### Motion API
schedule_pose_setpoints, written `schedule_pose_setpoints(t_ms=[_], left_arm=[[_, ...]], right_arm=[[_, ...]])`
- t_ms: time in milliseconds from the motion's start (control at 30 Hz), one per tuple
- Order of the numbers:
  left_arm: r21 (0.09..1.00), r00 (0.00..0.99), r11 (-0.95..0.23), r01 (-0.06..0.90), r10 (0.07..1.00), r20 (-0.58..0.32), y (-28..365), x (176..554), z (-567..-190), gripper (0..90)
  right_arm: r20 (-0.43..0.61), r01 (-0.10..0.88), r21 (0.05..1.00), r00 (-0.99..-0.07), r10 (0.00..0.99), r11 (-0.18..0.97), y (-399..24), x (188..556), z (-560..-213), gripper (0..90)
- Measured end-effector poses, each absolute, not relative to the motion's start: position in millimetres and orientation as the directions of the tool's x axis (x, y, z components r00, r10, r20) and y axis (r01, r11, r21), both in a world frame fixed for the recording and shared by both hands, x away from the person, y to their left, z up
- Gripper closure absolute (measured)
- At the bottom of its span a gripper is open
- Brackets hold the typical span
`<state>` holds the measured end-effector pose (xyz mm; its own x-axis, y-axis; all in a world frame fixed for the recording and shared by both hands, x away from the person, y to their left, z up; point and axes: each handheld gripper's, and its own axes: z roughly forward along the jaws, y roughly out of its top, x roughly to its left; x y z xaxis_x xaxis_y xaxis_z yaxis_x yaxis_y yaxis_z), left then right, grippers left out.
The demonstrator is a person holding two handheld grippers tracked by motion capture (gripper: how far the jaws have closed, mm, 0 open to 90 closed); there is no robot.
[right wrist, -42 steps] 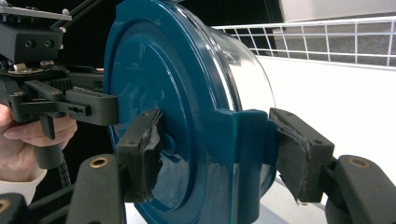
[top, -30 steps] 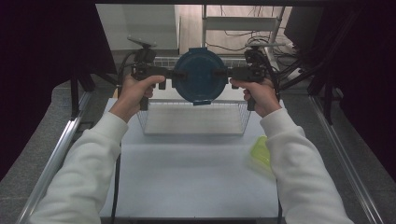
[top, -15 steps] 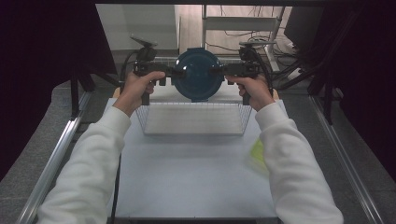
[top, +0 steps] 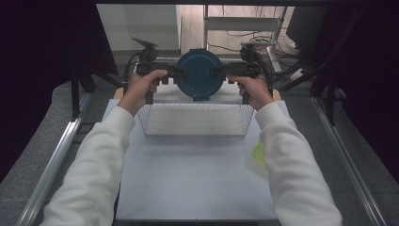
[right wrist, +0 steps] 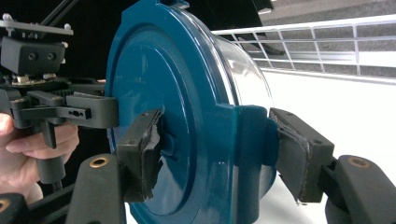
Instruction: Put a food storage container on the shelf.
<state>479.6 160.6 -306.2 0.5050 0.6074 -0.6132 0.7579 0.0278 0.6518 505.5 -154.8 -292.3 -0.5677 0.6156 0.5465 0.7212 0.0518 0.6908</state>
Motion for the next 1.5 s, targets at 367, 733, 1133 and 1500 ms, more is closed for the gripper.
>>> schedule_pose_setpoints(t_ms=[367,733,1133,1500], left_arm=[[0.598,0.444,0.104,0.794,0.573,-0.689,164,495,-316,40.1],[0.536,0.38,0.151,0.831,0.55,-0.744,164,507,-325,38.6],[0.501,0.34,0.189,0.844,0.534,-0.774,163,514,-333,37.3],[0.587,0.37,0.219,0.779,0.595,-0.713,157,509,-329,28.7]], right_arm=[[0.598,0.78,0.626,-0.489,0.635,0.01,-153,519,-294,36.6],[0.668,0.833,0.55,-0.393,0.632,-0.063,-154,532,-304,35.9],[0.72,0.871,0.471,-0.291,0.63,-0.136,-155,540,-313,35.4],[0.628,0.808,0.579,-0.356,0.691,-0.11,-146,531,-304,15.9]])
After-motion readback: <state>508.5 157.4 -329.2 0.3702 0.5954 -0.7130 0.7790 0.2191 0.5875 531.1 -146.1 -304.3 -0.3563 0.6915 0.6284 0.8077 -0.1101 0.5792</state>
